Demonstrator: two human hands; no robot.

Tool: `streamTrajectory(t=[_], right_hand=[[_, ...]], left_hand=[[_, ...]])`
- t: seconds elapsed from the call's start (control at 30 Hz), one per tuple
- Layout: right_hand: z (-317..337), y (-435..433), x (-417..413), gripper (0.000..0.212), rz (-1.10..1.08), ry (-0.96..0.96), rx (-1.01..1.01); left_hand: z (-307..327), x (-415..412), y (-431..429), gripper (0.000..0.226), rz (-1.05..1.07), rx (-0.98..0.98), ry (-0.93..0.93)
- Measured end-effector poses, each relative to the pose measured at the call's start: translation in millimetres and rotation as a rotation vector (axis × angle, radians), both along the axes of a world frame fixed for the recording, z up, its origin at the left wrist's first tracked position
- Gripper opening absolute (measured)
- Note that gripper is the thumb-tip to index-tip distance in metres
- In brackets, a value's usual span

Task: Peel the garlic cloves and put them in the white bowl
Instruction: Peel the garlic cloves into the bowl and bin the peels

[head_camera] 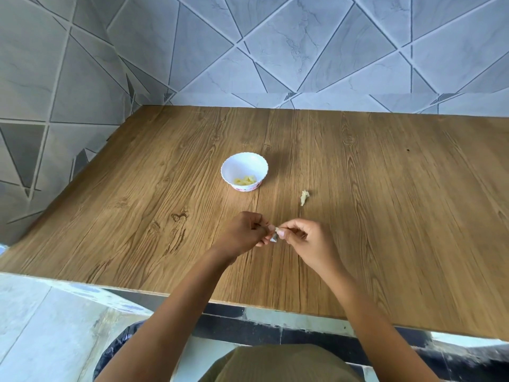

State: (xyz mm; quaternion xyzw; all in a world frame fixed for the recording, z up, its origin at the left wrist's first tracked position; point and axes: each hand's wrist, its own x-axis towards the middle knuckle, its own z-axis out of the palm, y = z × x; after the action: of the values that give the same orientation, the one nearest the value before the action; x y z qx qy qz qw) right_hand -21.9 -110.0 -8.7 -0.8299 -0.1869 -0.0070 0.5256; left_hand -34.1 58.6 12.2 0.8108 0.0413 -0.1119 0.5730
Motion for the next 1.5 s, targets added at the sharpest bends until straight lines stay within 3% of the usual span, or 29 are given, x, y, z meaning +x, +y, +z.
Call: streamTrajectory(t=[0.07,0.17,0.23,0.33,0.47,0.53,0.63,0.7,0.8,0.9,1.1,1.33,1.43,1.5], right_hand=[[1.4,2.4,-1.5,0.006,-0.02,0.15,0.061],[9.5,1.5,0.8,0.006,-0.024,0.618,0.328],[14.2,-2.4,3.7,0.004,-0.01,0.842,0.464],[14.2,-5.0,3.5,0.006,0.029,0.998,0.61],[10.0,-3.2,0.6,0.006,0.011,0.81,0.577],[7.1,-2.1,-1.2,0.006,-0.02,0.677,0.51],[3.0,-0.7,-3.7,0.009,-0.058,0.521,0.41],[1.9,1.0,-5.2,0.011,-0.065,0.458,0.372],[0.3,3.2,-6.7,0.011,-0.072,0.432,0.332],[-0.9,2.3,-6.9,0.009,-0.074,0.449,0.327],[-1.2,4.6,-7.4,0.009,0.013,0.47,0.335],[-5.4,3.9,-3.8,0.01,0.072,0.687,0.609],[-7.8,2.9,-7.2,0.005,-0.018,0.42,0.401],[-10.2,5.5,-7.6,0.008,-0.118,0.074,0.075]], left_hand=[[-1.6,-2.9,-2.0,0.015,0.017,0.092,-0.103],[-2.9,-8.1,-3.6,0.012,0.018,0.182,-0.251],[-0.6,-10.6,-3.6,0.011,-0.009,-0.003,-0.207],[3.3,-11.5,-4.2,0.013,-0.052,-0.246,-0.086],[4.9,-7.5,-7.0,0.015,0.024,-0.162,-0.055],[2.6,-5.0,-5.3,0.016,0.094,0.073,-0.113],[-5.9,-3.1,-1.7,0.018,0.022,0.556,-0.235],[-8.1,-5.0,-0.7,0.021,-0.019,0.68,-0.273],[-5.7,-6.7,0.0,0.009,0.097,0.448,-0.342],[-1.4,-6.4,-3.1,0.011,0.107,0.139,-0.251],[1.8,-2.5,-0.8,0.018,0.006,-0.047,-0.087],[2.2,0.2,-1.2,0.019,-0.013,-0.499,0.249],[-1.7,-2.0,-7.3,0.018,0.064,-0.52,0.281],[-5.2,-3.3,-13.0,0.018,0.146,-0.325,0.174]])
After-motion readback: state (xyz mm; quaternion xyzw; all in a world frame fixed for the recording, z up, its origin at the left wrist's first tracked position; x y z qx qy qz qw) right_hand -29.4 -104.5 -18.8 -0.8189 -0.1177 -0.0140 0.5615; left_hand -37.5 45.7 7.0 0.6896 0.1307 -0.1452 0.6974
